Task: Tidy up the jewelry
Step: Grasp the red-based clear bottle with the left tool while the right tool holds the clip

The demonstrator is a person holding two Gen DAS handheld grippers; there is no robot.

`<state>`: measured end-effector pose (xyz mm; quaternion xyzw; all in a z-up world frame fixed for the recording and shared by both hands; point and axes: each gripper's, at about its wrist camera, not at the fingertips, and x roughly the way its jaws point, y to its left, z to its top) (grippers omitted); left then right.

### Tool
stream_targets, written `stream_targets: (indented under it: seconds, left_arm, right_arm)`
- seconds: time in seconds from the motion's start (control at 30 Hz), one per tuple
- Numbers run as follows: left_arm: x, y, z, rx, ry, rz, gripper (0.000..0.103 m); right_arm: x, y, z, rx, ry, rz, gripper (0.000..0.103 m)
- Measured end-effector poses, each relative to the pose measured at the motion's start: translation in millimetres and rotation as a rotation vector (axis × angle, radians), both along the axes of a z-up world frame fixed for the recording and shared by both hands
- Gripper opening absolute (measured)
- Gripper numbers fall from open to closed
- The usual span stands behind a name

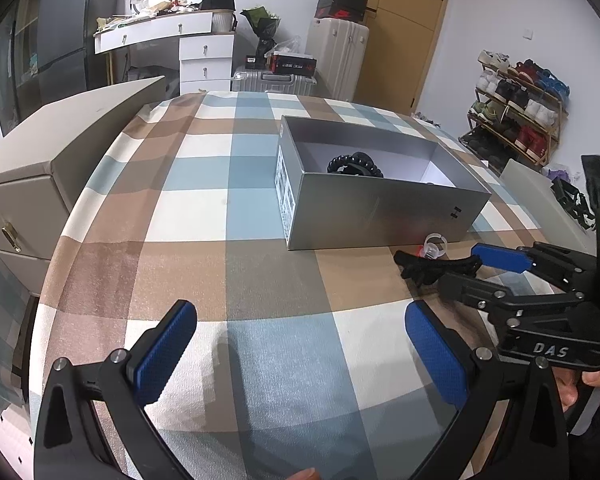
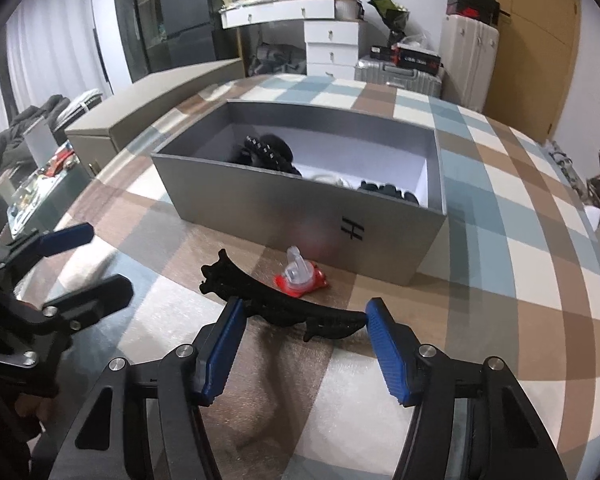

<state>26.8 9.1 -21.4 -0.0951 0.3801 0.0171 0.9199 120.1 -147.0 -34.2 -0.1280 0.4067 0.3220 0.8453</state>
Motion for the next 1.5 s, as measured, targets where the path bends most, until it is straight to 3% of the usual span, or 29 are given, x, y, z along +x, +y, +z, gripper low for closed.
stream_targets:
  seconds: [0.43,0.53,0.67,0.9,1.17,1.5]
  left_arm:
    - [2.7,-6.5,1.4,0.038,0.011,-0.007,0.101]
    - [5.0,-13.8,2.1,0.067,0.017,-0.026,0.101]
    - [12.5,-25.2,0.8,0.052,0.038,-0.068,0.101]
    - [31.9,-52.3,1.0,0.079,0.061,-0.142,0.1]
    - [53.4,-79.9,-1.2,0.148,0.082,-0.219,0.068]
    - [65.9,-89.9,-6.3,0.156,0.107,-0.24,0.043]
  right_arm:
    - [-6.8,-21.0,21.3,0.081,-0.027,0.009,0.061]
    - [-3.1,-33.1,30.7,0.108,-0.042,-0.017,0.061]
    - [0.6,-47.0,43.6,0.169,-0.072,-0.043,0.061]
    - [9.8,-64.9,51.4,0.215,-0.056,-0.072,0.061]
    - [25.1,-88.7,48.2,0.247,-0.008,-0.127,0.061]
    - [28.9,-100.5,50.7,0.267,0.008,-0.142,0.061]
